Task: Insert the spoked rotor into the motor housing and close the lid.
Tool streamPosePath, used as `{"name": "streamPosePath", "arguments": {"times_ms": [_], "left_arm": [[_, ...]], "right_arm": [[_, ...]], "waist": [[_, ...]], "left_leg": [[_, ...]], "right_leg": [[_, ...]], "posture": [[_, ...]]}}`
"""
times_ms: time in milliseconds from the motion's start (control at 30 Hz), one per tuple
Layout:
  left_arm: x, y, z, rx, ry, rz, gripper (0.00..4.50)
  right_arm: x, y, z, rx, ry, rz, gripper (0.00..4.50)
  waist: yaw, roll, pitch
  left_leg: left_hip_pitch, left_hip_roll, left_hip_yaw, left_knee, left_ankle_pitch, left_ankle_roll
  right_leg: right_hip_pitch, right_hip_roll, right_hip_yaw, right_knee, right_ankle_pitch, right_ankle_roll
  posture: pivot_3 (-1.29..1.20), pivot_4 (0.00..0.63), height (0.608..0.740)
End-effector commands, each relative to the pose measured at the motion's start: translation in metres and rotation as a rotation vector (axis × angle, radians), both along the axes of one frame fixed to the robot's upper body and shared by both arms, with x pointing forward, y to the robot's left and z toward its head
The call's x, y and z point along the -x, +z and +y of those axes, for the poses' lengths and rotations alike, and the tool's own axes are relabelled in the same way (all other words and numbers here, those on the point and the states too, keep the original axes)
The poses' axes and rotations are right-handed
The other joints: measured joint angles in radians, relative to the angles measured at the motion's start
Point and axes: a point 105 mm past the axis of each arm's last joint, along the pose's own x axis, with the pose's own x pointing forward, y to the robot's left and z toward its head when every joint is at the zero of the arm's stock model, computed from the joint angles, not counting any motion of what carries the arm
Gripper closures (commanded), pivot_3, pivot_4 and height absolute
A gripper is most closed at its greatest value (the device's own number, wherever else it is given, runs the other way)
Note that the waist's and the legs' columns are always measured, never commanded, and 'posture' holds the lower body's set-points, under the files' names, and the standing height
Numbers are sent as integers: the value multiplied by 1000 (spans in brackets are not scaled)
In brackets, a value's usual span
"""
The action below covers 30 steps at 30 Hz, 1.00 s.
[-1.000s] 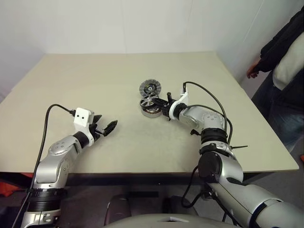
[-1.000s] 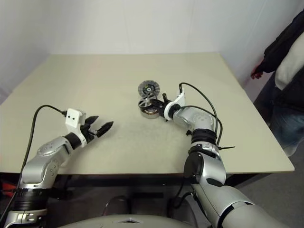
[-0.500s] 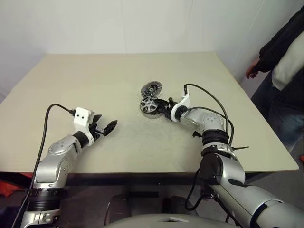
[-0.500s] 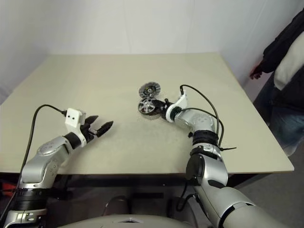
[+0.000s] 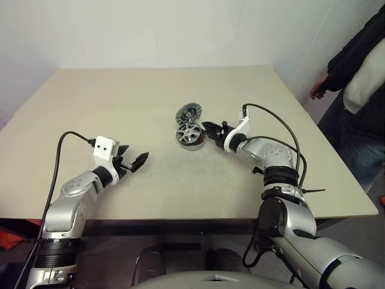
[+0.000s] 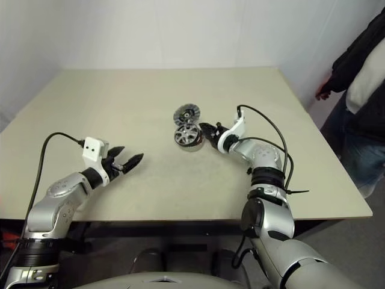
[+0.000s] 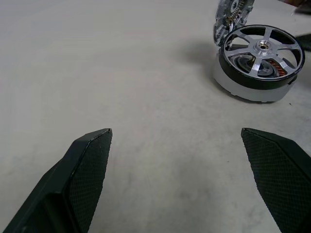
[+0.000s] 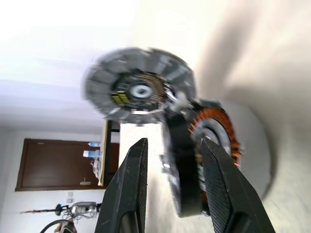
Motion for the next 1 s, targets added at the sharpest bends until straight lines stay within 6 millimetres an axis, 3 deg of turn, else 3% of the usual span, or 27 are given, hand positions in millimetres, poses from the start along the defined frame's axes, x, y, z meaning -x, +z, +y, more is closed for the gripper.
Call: {"name": "streamPosePath", "arguments": {"times_ms": [33,167,267,400,700,767,1000], "left_arm": [[-3,14,-2,-12,-13,-57,0],[-3,13,-5,-10,-22,-54,0],[-4,13,-5,-11,-22,-55,0],[-4,13,-4,-12,-19,-54,0],[-4,13,-4,-9,-13,-56,0],[-3,14,-3,-9,-8,-57,0],[-1,13,-3,-7,3,-59,0]], "right_arm": [[-5,35,-8,-24,-37,-188,2588],[1,64,1,27,8,-416,2588],[7,62,14,89,76,-456,3221],[17,57,38,150,192,-512,4489],[21,47,77,187,308,-534,4489],[19,46,81,194,316,-528,4489],[3,12,82,383,262,-451,4489]], "waist": [[1,0,0],[2,0,0],[1,0,0],[1,0,0],[-3,0,0],[-3,0,0],[-7,0,0]], "left_leg": [[0,0,0,0,0,0],[0,0,0,0,0,0],[0,0,0,0,0,0],[0,0,0,0,0,0],[0,0,0,0,0,0],[0,0,0,0,0,0],[0,0,-1,0,0,0]], "right_leg": [[0,0,0,0,0,1],[0,0,0,0,0,0],[0,0,0,0,0,0],[0,0,0,0,0,0],[0,0,0,0,0,-1],[0,0,0,0,0,-1],[0,0,0,0,1,-3]], "posture": [[0,0,740],[0,0,740],[0,0,740],[0,0,740],[0,0,740],[0,0,740],[0,0,740]]}}
